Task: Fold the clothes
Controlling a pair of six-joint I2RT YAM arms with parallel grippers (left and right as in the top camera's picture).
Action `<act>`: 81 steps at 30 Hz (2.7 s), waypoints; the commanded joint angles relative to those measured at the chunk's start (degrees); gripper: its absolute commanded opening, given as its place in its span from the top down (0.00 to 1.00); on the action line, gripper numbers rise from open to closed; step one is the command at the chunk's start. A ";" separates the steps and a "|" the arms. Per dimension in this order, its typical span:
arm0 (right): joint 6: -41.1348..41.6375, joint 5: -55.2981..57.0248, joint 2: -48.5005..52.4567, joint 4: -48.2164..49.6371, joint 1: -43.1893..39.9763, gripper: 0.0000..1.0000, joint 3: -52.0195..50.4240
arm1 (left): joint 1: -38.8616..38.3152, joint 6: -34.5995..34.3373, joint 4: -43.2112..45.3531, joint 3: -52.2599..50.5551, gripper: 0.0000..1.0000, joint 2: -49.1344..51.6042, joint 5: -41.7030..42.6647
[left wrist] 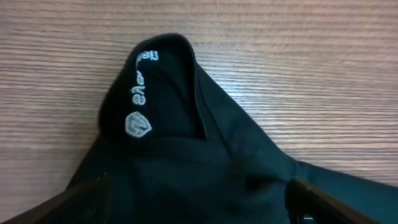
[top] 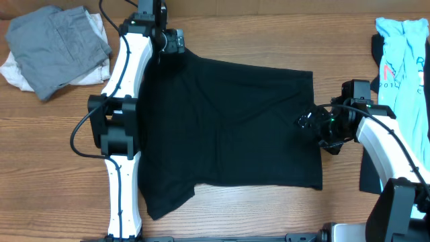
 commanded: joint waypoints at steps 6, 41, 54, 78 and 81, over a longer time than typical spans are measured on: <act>-1.22 -0.44 0.11 0.28 0.26 0.04 1.40 | -0.68 8.00 1.11 1.07 0.15 0.70 2.25; -1.44 -0.22 0.11 -0.26 0.26 0.03 1.40 | -2.40 13.42 -4.04 8.22 0.79 3.96 2.73; -1.44 -0.24 0.11 0.33 0.26 0.03 1.40 | -2.69 12.52 -5.95 14.91 0.67 4.02 3.32; -1.42 -0.22 0.11 -0.13 0.26 0.03 1.40 | -2.60 13.27 -7.82 14.71 0.51 11.85 0.72; -1.44 -0.22 0.11 -0.26 0.26 0.03 1.40 | -2.60 13.31 -7.93 14.71 0.56 11.85 1.97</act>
